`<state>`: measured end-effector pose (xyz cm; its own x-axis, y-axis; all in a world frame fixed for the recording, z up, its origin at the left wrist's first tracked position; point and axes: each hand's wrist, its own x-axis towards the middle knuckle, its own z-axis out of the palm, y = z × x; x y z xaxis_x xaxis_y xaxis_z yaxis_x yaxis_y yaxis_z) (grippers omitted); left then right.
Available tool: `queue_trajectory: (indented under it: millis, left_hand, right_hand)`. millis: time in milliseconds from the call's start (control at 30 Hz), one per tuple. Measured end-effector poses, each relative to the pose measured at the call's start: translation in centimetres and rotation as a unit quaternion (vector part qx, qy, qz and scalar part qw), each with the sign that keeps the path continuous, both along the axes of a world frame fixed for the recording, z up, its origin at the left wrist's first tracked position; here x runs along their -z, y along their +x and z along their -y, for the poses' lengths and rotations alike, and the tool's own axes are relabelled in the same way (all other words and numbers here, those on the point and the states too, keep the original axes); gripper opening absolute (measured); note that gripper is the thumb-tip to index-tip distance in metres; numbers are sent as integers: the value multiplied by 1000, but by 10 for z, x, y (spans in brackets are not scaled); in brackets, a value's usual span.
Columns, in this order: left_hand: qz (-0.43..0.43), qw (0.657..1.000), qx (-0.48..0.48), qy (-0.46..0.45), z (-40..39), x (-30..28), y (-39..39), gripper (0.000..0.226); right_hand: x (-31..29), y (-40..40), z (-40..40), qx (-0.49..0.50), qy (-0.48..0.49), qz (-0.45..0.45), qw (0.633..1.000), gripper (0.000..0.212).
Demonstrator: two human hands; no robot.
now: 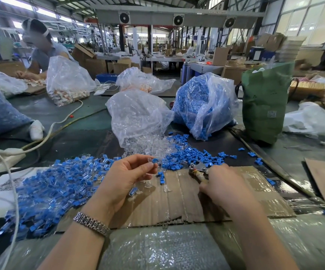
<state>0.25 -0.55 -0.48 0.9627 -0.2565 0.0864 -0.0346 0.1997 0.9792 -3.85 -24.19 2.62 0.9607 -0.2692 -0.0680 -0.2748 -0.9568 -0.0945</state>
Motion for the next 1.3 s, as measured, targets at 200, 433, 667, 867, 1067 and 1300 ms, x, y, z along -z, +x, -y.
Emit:
queue_trajectory:
  millis: [200, 433, 667, 867, 1067, 1300]
  left_hand:
    - [-28, 998, -24, -60, -1, -4, 0, 33]
    - [-27, 996, -21, -80, -1, -4, 1, 23]
    - [-16, 999, -38, -25, 0, -3, 1, 22]
    - [-15, 998, -55, 24, 2, -4, -2, 26]
    - [21, 995, -64, 71, 2, -6, -5, 28]
    - [109, 960, -203, 157, -4, -4, -3, 12]
  right_hand:
    - [-17, 2, -7, -35, 257, 4, 966, 18]
    - [-26, 0, -40, -144, 438, -127, 878, 15]
    - [-29, -2, -49, -170, 456, -115, 866, 14]
    - [-20, -2, -55, -161, 425, -79, 887, 46]
    - [-11, -1, -59, -157, 394, -60, 904, 48]
    - [-21, 5, -36, -113, 377, -45, 918, 55]
